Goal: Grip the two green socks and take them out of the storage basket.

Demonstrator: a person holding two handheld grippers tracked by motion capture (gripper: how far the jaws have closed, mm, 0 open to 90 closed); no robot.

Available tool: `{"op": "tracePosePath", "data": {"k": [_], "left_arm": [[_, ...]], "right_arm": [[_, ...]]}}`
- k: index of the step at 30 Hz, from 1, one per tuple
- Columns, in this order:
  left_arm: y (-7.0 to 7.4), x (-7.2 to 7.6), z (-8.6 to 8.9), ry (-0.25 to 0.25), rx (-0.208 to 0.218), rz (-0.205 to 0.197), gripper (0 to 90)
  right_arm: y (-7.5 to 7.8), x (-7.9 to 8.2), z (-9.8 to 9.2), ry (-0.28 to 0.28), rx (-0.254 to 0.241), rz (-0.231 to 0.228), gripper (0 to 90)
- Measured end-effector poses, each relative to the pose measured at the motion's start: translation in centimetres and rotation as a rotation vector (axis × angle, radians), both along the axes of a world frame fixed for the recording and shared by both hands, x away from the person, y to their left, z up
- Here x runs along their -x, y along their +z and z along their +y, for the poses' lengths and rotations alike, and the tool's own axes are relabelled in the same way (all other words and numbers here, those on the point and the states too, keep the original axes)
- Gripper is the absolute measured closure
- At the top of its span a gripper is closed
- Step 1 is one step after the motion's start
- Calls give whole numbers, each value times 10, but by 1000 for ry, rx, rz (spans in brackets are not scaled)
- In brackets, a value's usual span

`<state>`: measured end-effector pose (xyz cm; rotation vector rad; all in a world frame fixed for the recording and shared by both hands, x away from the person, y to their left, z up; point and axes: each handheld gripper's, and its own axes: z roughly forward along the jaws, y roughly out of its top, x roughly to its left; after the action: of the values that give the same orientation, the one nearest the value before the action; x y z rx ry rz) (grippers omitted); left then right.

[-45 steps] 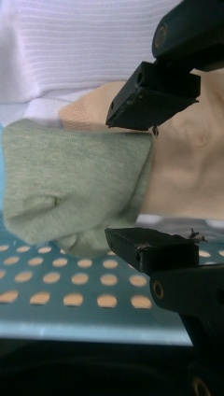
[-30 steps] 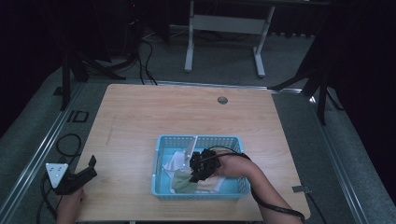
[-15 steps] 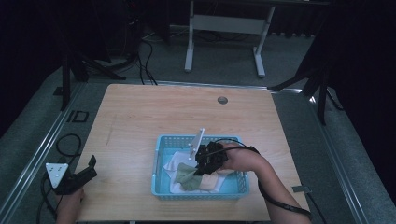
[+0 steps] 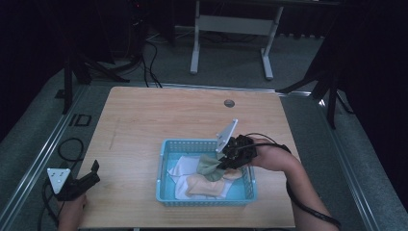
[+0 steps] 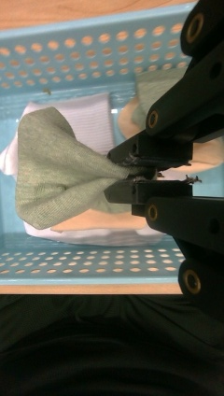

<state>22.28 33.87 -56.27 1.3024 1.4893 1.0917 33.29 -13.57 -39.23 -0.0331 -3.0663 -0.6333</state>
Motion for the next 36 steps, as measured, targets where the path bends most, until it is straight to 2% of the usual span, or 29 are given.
{"op": "tracePosePath", "data": {"k": [1, 5, 13, 22, 28, 36], "left_arm": [[0, 0, 0, 0, 0, -1, 5], [0, 0, 0, 1, -2, -1, 5], [0, 0, 0, 3, -3, 1, 5], [0, 0, 0, 4, -2, 1, 5], [0, 0, 0, 3, -4, 1, 5], [0, 0, -1, 4, -3, 1, 5]], "right_arm": [[0, 0, 0, 0, 0, 0, 829], [9, -1, -20, -40, -9, -17, 829], [23, -1, -69, -137, -41, -38, 829], [26, 3, -126, -261, -33, -44, 828], [12, 9, -160, -336, -45, -17, 828], [-27, 16, -194, -411, -63, 44, 827]]}}
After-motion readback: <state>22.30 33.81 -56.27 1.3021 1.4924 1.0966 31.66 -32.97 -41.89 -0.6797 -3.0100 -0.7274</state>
